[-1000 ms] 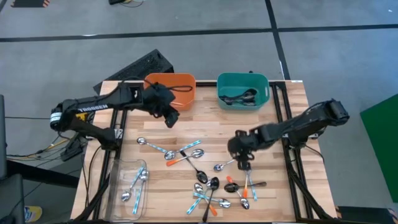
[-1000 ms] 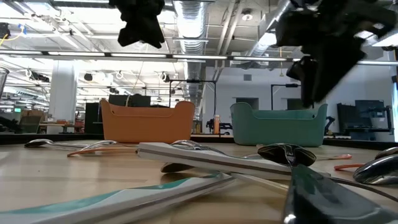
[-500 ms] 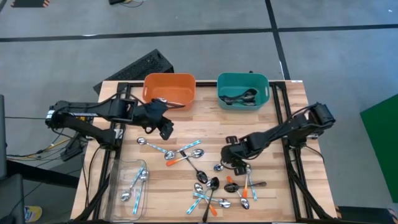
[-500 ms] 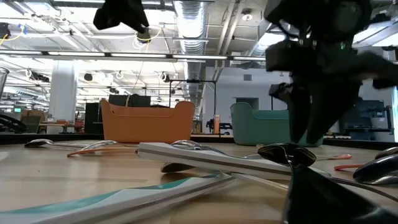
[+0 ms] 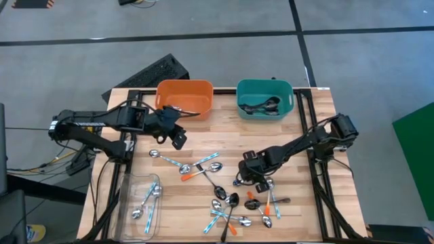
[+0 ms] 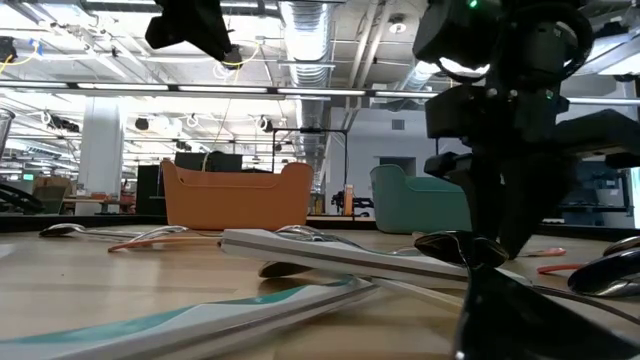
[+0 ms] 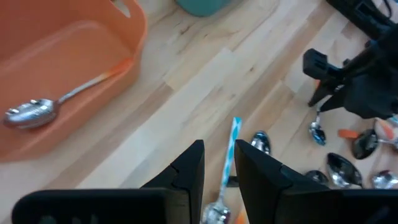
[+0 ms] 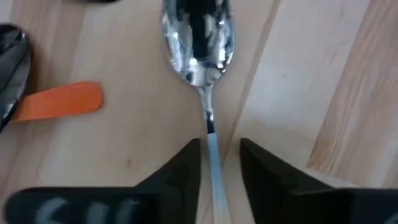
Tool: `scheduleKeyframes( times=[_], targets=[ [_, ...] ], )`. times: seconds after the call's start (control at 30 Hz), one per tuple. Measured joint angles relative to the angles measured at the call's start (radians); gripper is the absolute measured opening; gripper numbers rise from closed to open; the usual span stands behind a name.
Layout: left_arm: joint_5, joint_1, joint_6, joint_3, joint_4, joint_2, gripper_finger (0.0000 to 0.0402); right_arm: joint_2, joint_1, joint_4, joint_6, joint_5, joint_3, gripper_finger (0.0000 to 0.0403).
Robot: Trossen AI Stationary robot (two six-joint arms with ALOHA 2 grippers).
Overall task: Sort silverware by color (type)
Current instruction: Put the orange spoon into the orange bin
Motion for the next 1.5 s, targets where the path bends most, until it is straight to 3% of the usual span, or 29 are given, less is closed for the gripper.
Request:
scheduleKeyframes(
  times=[0.2,0.27,0.43,0.53,0.97,1.23,1.5],
  targets=[
    [0.027,0.068,0.077,0.000,0.000,0.000,0.0075,-0.012,-0.070,-0.003,0.004,-0.041,-0.002,0.0026],
    [0.041,0.090,0.091,0.000,0.000,0.000,0.0075,-0.011,-0.099,-0.006,0.005,-0.083,-0.002,0.0014],
    [0.063,0.122,0.130,0.000,0.000,0.000,0.0075,-0.019,-0.162,0.000,0.063,-0.114,-0.001,0.0017],
    [0.068,0.134,0.145,0.000,0.000,0.000,0.0075,-0.047,-0.205,0.008,0.071,-0.075,-0.002,0.0009],
    [0.083,0.183,0.203,0.000,0.024,0.000,0.0075,-0.308,-0.433,0.107,0.139,-0.074,0.010,0.0004],
    [0.052,0.201,0.263,0.000,0.186,-0.002,0.0079,-0.409,-0.512,0.171,0.166,-0.081,0.098,0.0003],
    [0.064,0.241,0.393,0.014,0.332,-0.025,0.0113,-0.432,-0.518,0.189,0.148,-0.086,0.223,0.0003]
  ],
)
